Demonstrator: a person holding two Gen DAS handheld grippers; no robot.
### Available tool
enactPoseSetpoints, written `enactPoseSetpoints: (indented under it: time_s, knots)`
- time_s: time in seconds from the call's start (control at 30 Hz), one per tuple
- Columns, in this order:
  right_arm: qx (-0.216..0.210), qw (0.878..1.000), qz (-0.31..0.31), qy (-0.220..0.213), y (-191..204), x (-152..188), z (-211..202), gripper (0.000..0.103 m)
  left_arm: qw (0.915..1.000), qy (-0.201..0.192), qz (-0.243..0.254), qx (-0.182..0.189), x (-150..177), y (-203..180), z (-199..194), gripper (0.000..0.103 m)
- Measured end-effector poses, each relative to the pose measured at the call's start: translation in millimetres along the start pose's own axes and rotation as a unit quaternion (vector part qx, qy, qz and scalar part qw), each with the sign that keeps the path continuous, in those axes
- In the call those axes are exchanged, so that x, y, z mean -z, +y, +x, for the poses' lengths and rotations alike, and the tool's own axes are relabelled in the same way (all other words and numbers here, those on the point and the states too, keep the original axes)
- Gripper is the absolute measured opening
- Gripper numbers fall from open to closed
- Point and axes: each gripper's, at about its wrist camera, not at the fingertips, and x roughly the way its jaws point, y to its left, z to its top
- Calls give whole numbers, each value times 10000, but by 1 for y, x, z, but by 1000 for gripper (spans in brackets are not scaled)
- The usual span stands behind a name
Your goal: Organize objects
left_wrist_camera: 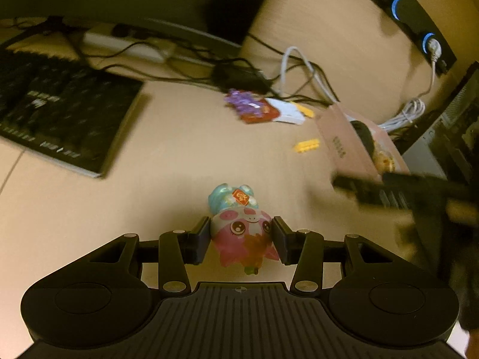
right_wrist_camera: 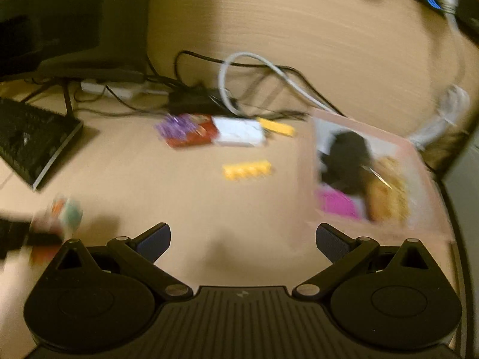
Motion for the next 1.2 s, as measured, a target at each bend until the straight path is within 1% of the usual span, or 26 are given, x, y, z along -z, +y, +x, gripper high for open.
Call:
enactPoseSetpoints:
  time_s: [0.07,0.13,0.23,0.27,0.3,0.37,0.4,0.43,0.47,0.57,0.63,0.7,0.77,0.8,0.87,0.97,1.07,1.2]
  knots:
    - [-6,10000,85,12,11,-16,18,103,10000,30,-56,-35,-2,14,-4,49]
    - [122,9997,210,-15,15,-30,33,103,9999,45,-148,-68,-5,28,-6,49]
    - [295,9986,433,-54,9,-50,47,103,9994,62,-330,-33,-11,42,-5,49]
    - [343,9986,405,-83,7,-56,49,103,9994,30,-358,16,-13,44,-5,49]
    - [451,9987,225,-117,5,-64,52,100,9993,-7,-360,57,-14,44,-7,49]
    - [583,9981,-153,-129,1,-80,60,74,9992,-97,-360,175,-14,45,-11,49]
    - [610,9979,-224,-34,-5,-90,67,68,9990,-123,-372,230,-15,45,-12,49]
    - [644,9977,-207,88,-14,-101,74,55,9987,-138,-394,277,-15,46,-12,49]
    - [705,9971,-173,207,-21,-112,83,47,9985,-158,-426,304,-15,46,-11,49]
    - [867,9948,-111,522,-41,-142,115,41,9979,-219,-556,237,-15,48,-7,49]
    - [901,9930,-80,753,-49,-154,142,36,9972,-278,-665,191,-15,51,-7,49]
    - [1013,9903,-268,917,-47,-156,167,34,9960,-351,-809,147,-15,54,-8,49]
    - [1321,9839,-523,1085,-42,-154,190,31,9950,-342,-923,149,-15,57,-9,49]
    - [1453,9807,-663,1131,-39,-151,199,31,9952,-343,-900,165,-15,58,-10,49]
    - [1466,9791,-808,1154,-35,-147,206,31,9959,-359,-826,96,-16,58,-9,49]
    - [1405,9798,-767,1203,-31,-140,207,30,9950,-366,-923,71,-17,63,-8,49]
    - [1038,9860,-501,1208,-30,-128,192,30,9948,-373,-938,134,-16,60,-8,49]
    - [517,9911,-298,1193,-21,-100,162,30,9953,-247,-896,276,-15,55,-1,49]
